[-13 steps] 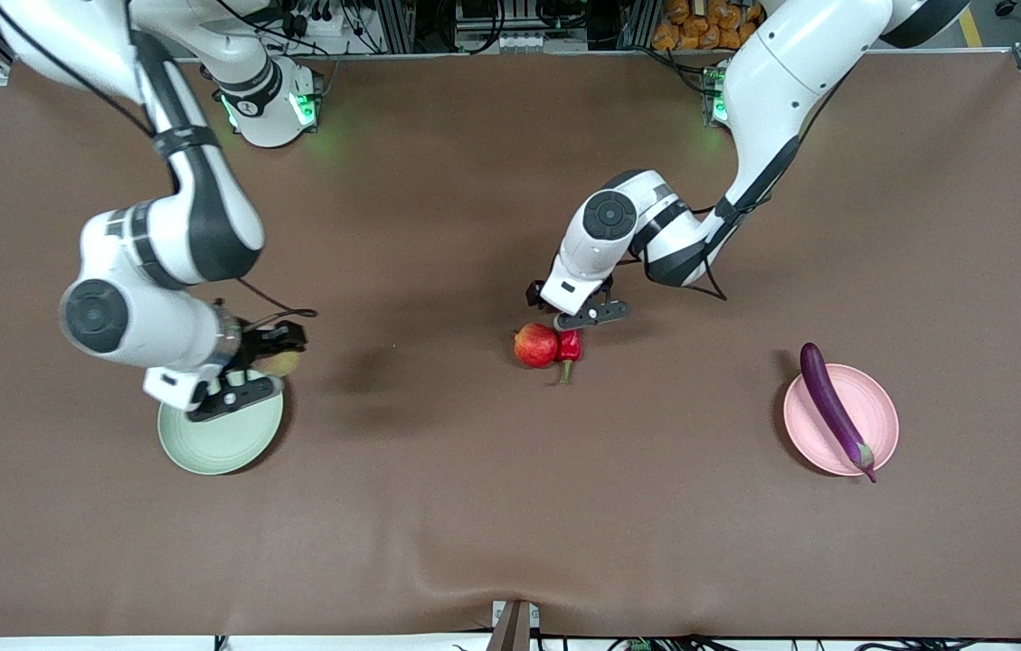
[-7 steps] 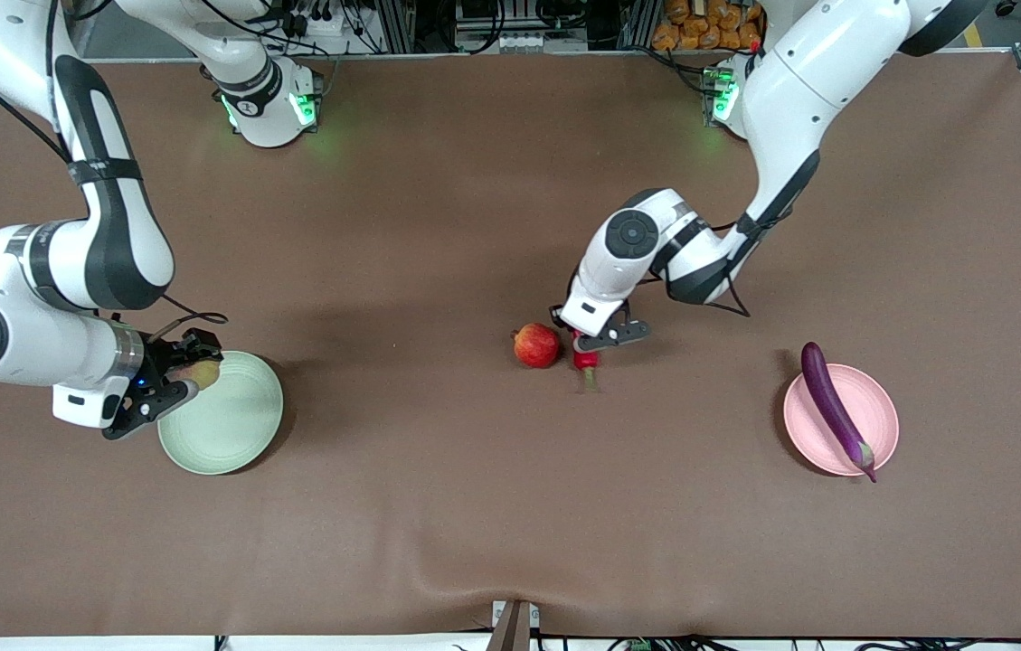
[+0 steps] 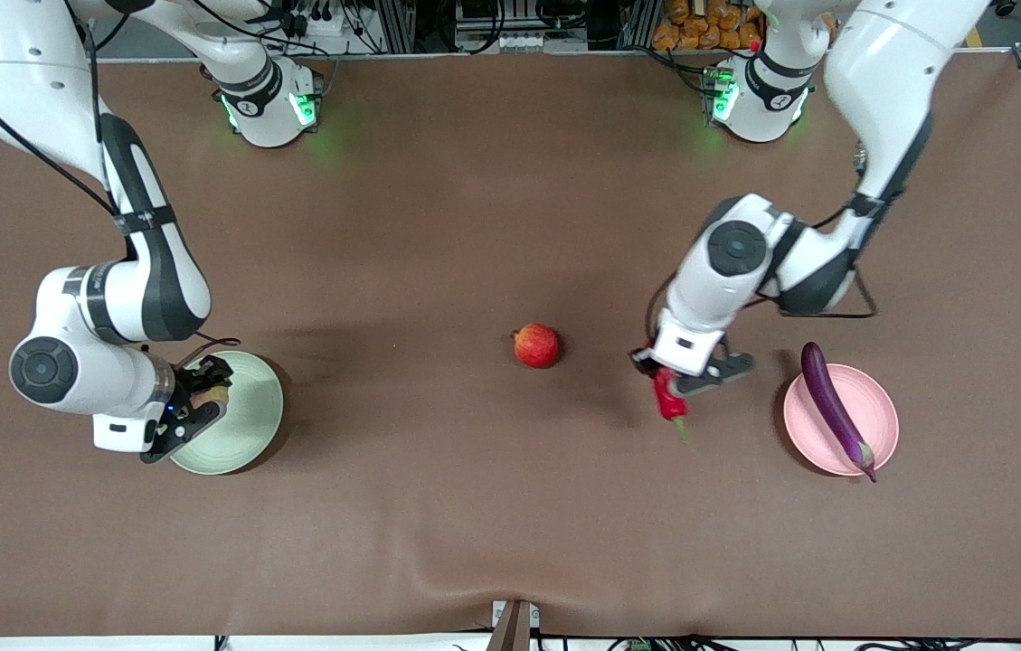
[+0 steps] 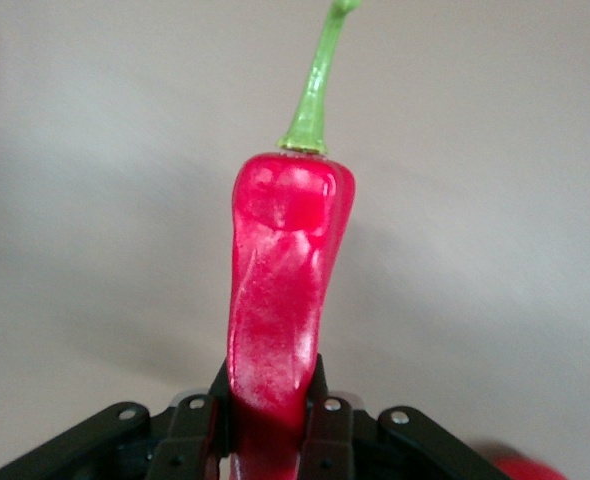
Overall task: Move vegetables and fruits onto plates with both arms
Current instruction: 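Move the peach over the green plate while the left gripper lifts the chili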
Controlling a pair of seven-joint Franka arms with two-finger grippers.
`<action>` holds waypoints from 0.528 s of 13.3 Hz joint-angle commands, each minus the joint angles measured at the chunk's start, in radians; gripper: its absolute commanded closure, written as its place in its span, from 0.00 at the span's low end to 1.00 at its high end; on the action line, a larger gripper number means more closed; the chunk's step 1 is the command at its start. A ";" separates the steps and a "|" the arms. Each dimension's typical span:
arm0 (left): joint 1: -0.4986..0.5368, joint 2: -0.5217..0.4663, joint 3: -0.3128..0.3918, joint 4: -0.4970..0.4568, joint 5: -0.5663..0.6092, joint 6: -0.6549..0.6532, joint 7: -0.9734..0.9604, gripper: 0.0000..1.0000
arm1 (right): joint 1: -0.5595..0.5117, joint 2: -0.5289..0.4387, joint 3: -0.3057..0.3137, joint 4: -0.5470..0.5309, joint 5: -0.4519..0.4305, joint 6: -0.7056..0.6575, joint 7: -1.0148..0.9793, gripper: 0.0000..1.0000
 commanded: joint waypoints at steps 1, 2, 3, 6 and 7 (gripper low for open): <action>0.054 0.020 -0.003 0.136 0.005 -0.173 0.095 1.00 | -0.048 0.039 0.012 0.033 -0.020 0.002 -0.102 0.91; 0.093 0.026 -0.003 0.169 0.005 -0.209 0.157 1.00 | -0.060 0.050 0.012 0.033 -0.017 0.027 -0.138 0.91; 0.138 0.034 -0.003 0.180 0.005 -0.218 0.229 1.00 | -0.073 0.055 0.012 0.030 -0.017 0.048 -0.171 0.91; 0.250 0.075 -0.003 0.181 0.005 -0.217 0.333 1.00 | -0.091 0.084 0.014 0.029 -0.014 0.057 -0.227 0.91; 0.265 0.092 -0.003 0.181 0.003 -0.214 0.330 1.00 | -0.091 0.090 0.014 0.029 -0.013 0.070 -0.241 0.91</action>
